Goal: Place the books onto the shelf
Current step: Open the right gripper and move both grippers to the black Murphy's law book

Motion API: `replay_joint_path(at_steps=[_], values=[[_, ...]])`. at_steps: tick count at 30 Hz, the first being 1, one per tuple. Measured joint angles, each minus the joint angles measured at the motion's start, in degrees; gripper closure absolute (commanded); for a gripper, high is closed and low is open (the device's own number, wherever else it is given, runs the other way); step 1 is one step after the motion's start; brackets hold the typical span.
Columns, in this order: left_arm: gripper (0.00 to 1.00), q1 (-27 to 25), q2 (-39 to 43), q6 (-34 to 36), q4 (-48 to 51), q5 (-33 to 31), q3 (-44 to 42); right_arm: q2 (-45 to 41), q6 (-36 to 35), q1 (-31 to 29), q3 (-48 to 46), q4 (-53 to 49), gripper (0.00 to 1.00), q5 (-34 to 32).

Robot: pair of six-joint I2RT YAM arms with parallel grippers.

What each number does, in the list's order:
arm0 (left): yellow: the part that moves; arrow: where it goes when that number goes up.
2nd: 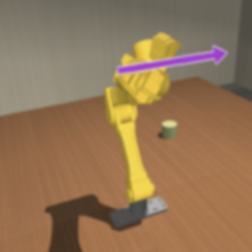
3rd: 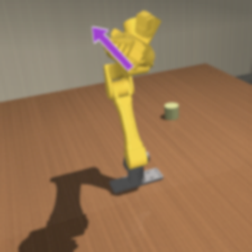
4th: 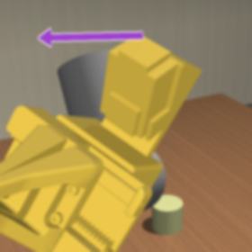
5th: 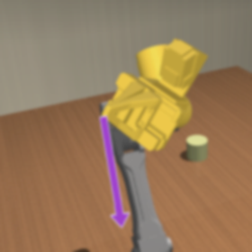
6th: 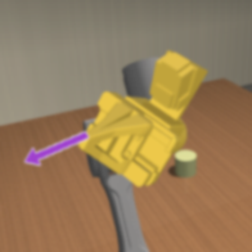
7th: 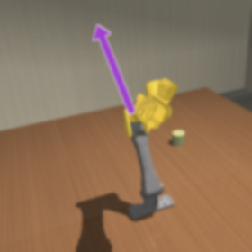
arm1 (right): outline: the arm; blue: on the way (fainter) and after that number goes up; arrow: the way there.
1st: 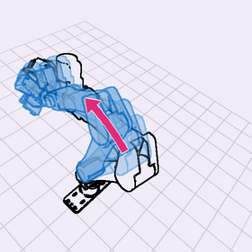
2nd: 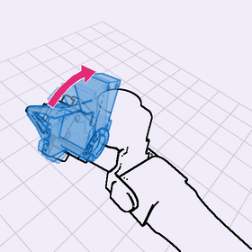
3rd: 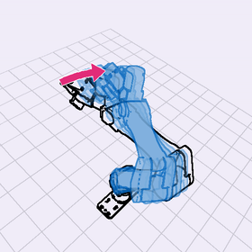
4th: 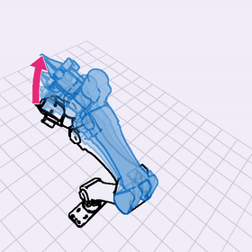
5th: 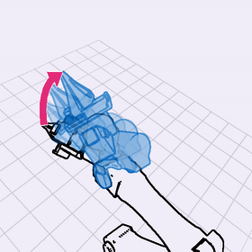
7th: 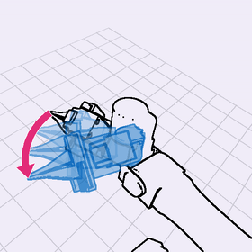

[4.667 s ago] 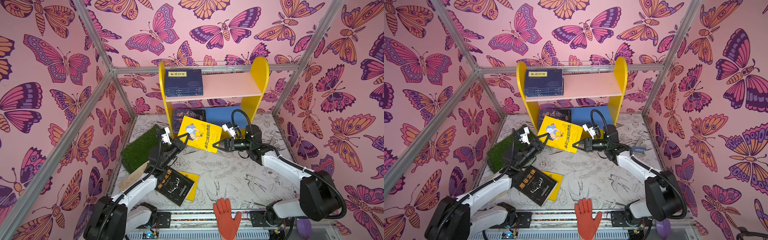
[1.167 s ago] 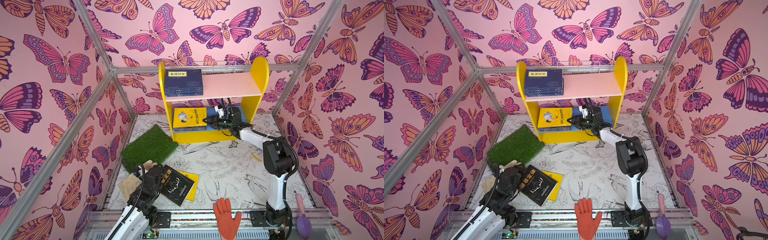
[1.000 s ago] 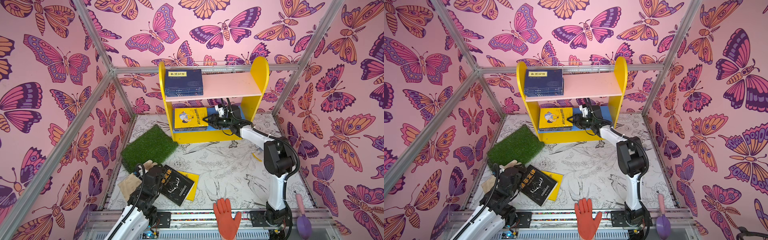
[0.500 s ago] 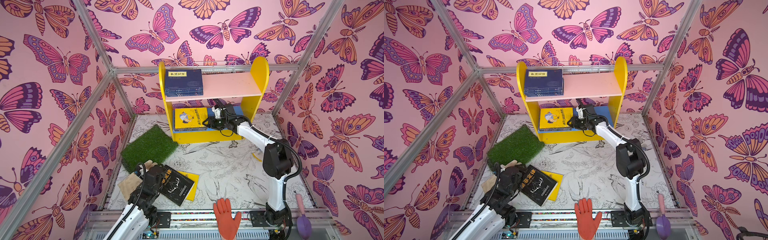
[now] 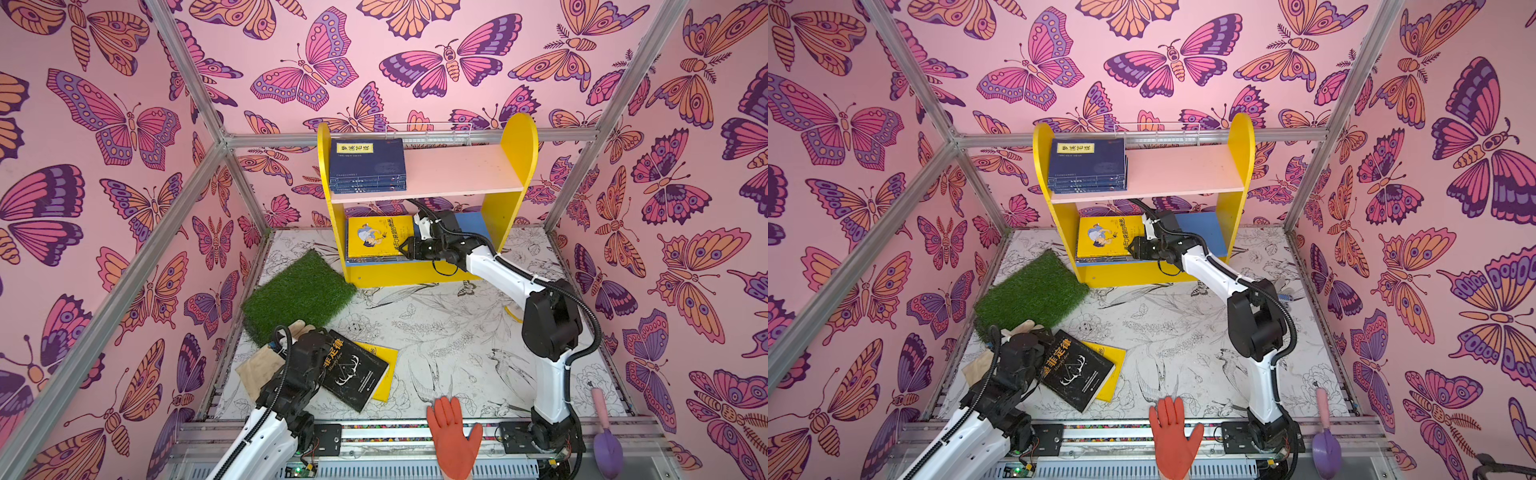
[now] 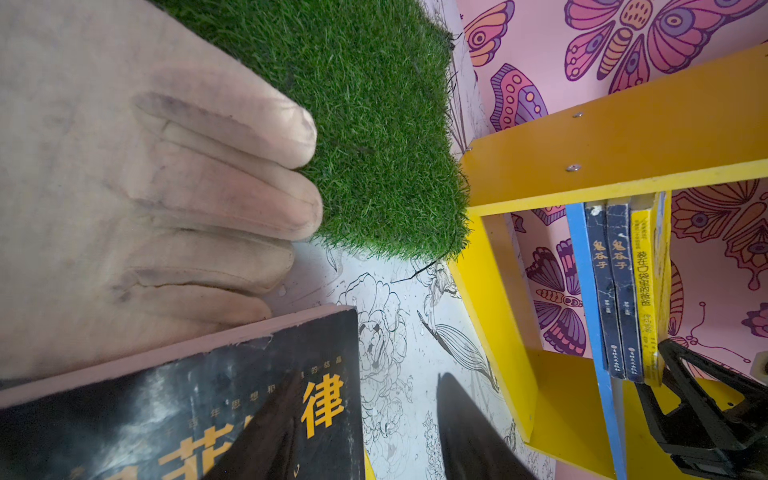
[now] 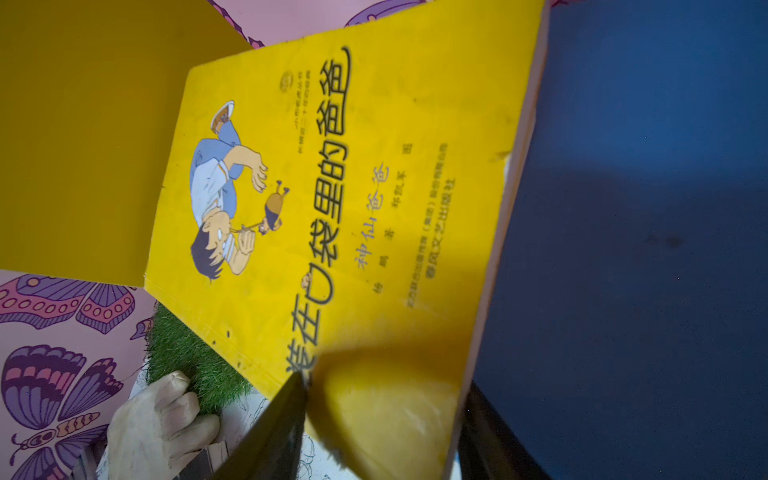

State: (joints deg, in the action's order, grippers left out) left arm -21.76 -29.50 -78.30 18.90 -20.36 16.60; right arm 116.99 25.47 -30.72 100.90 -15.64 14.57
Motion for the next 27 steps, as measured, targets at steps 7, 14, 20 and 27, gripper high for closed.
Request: replay_joint_path(at_steps=[7,14,20,27], values=[[0.45,0.02,-3.26,4.31,2.23,-0.31,3.50,-4.50,-3.63,-1.18,-5.25,1.07,0.30,-6.56],[0.44,2.21,-10.12,9.57,3.96,0.92,9.27,-26.82,-5.88,-1.46,-28.00,7.08,0.31,-15.61],[0.36,7.78,-16.13,10.01,6.38,6.71,9.07,-34.27,-9.70,-9.40,-37.57,8.04,0.31,-11.89],[0.26,14.80,-20.24,13.86,8.63,11.65,9.05,-22.43,-19.12,-29.31,-37.77,-0.09,0.29,-10.73]])
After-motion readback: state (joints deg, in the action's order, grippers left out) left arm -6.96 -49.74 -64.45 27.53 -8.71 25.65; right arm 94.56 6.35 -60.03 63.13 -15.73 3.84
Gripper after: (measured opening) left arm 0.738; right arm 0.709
